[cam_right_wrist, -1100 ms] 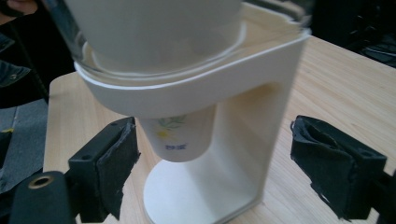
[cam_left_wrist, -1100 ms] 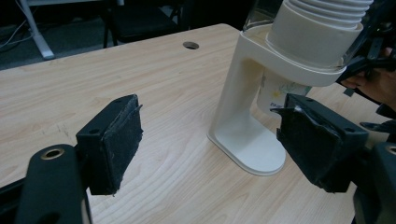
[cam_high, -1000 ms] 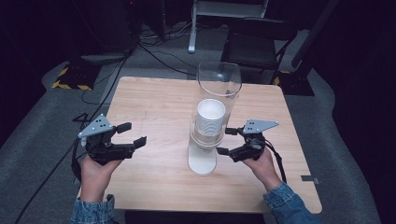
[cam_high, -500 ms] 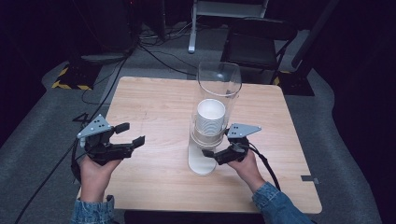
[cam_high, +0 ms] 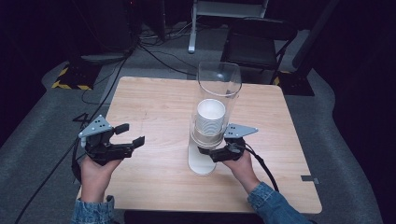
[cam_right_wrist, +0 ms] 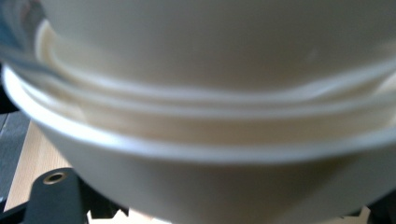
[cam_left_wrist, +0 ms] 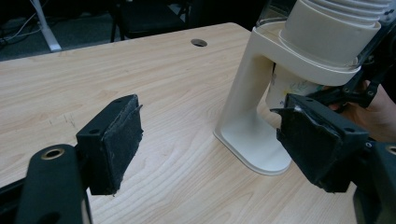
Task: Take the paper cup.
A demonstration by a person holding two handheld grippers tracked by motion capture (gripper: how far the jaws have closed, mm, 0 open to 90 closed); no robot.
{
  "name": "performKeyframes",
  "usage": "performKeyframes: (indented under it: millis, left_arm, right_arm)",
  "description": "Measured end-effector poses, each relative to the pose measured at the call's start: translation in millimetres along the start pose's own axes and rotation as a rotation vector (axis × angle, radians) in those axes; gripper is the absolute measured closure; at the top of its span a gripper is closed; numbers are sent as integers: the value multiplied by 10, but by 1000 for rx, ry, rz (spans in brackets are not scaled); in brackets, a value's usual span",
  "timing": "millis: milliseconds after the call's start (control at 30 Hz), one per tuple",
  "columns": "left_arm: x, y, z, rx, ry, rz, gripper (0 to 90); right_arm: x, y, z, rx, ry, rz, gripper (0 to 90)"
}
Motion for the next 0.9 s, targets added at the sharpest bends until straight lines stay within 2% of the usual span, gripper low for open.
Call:
performKeyframes:
  millis: [133,200,333,600,900]
  left_arm:
    - [3,2,-5,-1,2,2,219]
    - [3,3,-4,-2,3,2,220]
    - [4,4,-6,-6,5,2,222]
    - [21,9,-17,1,2,5,222]
    - [17,9,-16,1,1,3,222]
  right_arm:
    - [-30,-84,15,-10,-11,-46,243]
    - [-25,-88,20,-30,-3,-37,256]
    - [-25,-86,6,-41,-23,-38,275]
    - [-18,-66,-3,-56,-32,-98,286]
    - [-27,-54,4,-45,-31,-77,295]
Point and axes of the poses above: each handheld gripper's, and its own axes: x roughly forward along the jaws, y roughly out of its underside, z roughly to its left, the point moved 9 cm from there along x, roughly forward along the jaws, and after that the axes turned 11 degrees about -y, right-handed, at the moved point
